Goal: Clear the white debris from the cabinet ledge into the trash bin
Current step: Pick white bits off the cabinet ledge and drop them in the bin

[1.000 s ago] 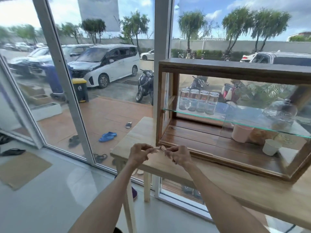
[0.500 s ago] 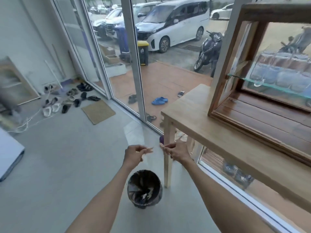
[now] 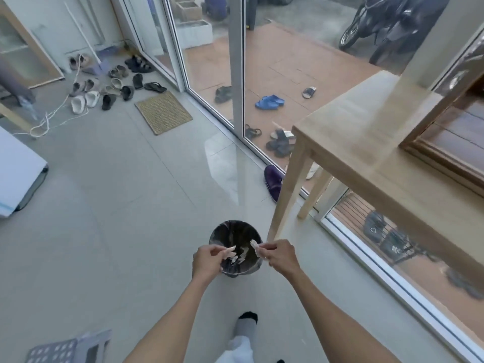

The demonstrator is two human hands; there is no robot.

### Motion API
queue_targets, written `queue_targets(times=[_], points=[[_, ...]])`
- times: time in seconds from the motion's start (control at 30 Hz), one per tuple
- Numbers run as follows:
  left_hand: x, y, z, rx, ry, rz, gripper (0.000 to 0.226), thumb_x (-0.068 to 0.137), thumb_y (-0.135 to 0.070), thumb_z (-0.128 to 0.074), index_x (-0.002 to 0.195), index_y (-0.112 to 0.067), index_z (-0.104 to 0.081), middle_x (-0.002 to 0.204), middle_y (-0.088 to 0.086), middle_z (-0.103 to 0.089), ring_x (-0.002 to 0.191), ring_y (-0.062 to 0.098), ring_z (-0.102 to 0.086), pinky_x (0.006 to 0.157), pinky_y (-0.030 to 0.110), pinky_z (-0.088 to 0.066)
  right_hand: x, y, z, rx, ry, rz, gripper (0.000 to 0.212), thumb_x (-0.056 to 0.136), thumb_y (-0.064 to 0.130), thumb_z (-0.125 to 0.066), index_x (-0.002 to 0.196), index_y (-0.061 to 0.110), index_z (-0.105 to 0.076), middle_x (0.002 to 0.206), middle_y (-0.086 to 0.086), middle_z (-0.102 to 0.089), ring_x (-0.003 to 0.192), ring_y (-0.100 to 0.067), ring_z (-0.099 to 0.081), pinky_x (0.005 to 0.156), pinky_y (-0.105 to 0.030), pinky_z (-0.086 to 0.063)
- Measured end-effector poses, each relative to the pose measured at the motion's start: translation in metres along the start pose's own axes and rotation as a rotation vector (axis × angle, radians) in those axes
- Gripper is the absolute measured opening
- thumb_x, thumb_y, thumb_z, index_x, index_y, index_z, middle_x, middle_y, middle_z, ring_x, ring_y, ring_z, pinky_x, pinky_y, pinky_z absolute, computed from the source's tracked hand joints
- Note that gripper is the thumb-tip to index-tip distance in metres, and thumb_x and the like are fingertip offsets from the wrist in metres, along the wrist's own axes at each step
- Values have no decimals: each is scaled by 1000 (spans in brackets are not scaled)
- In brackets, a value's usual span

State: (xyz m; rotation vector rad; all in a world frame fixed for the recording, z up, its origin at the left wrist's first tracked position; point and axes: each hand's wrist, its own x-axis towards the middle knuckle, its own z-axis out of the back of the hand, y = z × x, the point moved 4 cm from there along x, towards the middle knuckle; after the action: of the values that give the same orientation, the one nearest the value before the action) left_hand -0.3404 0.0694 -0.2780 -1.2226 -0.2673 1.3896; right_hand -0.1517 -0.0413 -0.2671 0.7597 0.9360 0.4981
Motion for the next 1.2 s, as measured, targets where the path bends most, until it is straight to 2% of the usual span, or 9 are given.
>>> queue_targets(times=[0.2,0.37,0.57,0.7,0.77,0.87,0.93,1.03,1.2], points=[[37,31,-21,-9,27,106,5,85,-16,-74,86,-11,-77,80,5,-75,39,13,-56,43,20,-47,29,-36,-16,-1,-29,-104,6,80,27,-77,85,27,-82,69,11,-74,49,0,-56,56,-21,-48],[69,40,-30,1,56,146,6,87,-17,-72,90,-13,-75,84,5,-76,40,16,-61,43,23,-49,58,-44,-30,66,-67,-162,9,80,25,-78,87,23,-82,74,5,-76,50,-2,-56,54,-20,-48],[97,37,-36,-16,69,185,7,89,-15,-69,94,-10,-72,87,6,-74,46,21,-69,45,26,-54,92,-43,-49,98,-68,-162,4,80,29,-78,80,27,-82,63,12,-71,46,2,-54,54,-17,-43],[113,30,-38,-28,80,202,8,91,-10,-63,94,-10,-71,89,2,-72,50,25,-72,42,24,-53,113,-42,-55,98,-107,-172,15,81,29,-76,69,37,-75,70,10,-75,52,-3,-56,57,-22,-47],[120,31,-42,-31,136,211,10,91,-10,-62,96,-10,-71,95,4,-73,53,28,-73,44,25,-54,123,-44,-57,107,-109,-198,3,82,29,-76,81,29,-79,78,5,-77,57,-6,-58,59,-25,-49],[127,35,-45,-34,228,215,16,92,-12,-61,105,-9,-70,105,7,-72,57,31,-74,50,31,-59,132,-48,-60,102,-71,-247,20,88,22,-70,106,15,-74,97,-2,-76,53,-11,-60,53,-24,-51],[129,39,-45,-22,243,210,19,94,-12,-59,110,-9,-69,108,9,-70,59,30,-74,56,34,-61,134,-49,-60,90,-20,-267,28,91,14,-64,119,13,-68,110,-4,-71,49,-13,-60,47,-22,-50],[131,47,-41,8,225,206,22,95,-15,-57,115,-10,-67,112,14,-69,61,29,-75,59,35,-61,134,-52,-60,63,39,-272,40,93,9,-56,133,13,-59,122,-6,-66,53,-15,-62,47,-21,-50],[128,56,-35,53,228,196,23,95,-18,-57,114,-12,-67,119,11,-66,61,28,-75,60,35,-61,130,-47,-60,10,113,-238,48,94,5,-46,141,16,-51,136,-4,-59,56,-16,-63,51,-21,-54]])
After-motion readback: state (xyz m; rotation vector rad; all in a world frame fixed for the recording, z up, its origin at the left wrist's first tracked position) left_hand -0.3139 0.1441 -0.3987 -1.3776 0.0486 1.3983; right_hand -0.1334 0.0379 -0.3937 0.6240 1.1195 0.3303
